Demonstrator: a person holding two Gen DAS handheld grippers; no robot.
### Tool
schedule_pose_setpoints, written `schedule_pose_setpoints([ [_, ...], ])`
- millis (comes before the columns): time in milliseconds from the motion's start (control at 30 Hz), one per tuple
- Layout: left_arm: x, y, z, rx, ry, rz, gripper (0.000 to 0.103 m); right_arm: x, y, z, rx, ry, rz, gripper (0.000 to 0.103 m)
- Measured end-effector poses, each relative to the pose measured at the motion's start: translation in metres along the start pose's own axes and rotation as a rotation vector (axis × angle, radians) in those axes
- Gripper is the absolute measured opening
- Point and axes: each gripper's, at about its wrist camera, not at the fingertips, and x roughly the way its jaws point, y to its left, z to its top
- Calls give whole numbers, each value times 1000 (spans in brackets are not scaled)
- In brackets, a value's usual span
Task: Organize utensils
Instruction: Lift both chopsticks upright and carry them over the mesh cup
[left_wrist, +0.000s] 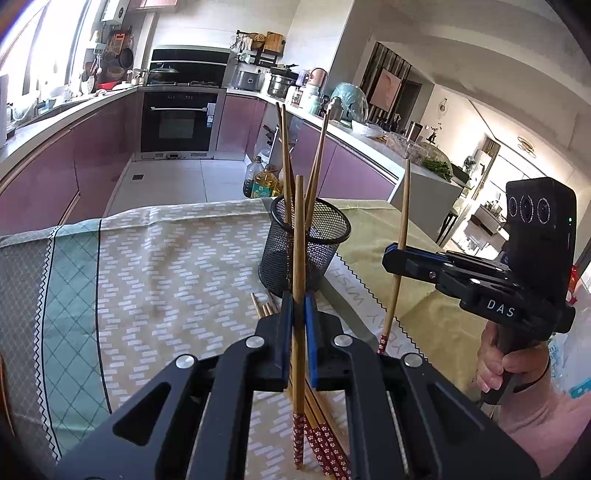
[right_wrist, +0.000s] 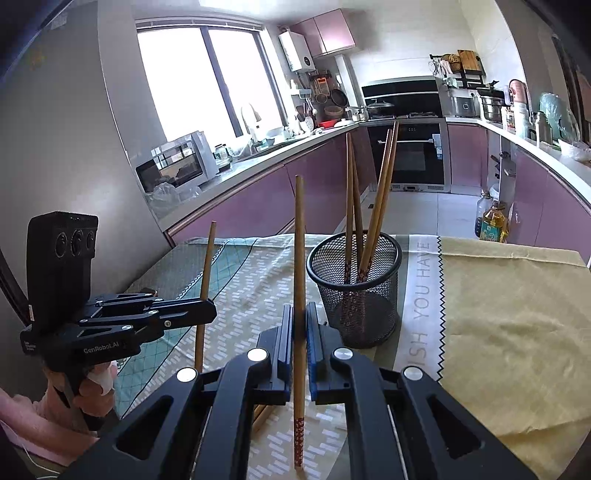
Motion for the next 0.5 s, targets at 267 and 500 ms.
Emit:
schedule_pose_setpoints([
  [267, -12, -3, 17, 10, -56, -15, 7, -12, -4, 16, -1, -55, 1, 6],
  [500, -19, -4, 31, 8, -106, -23, 7, -19, -7, 32, -12, -92, 4, 6],
])
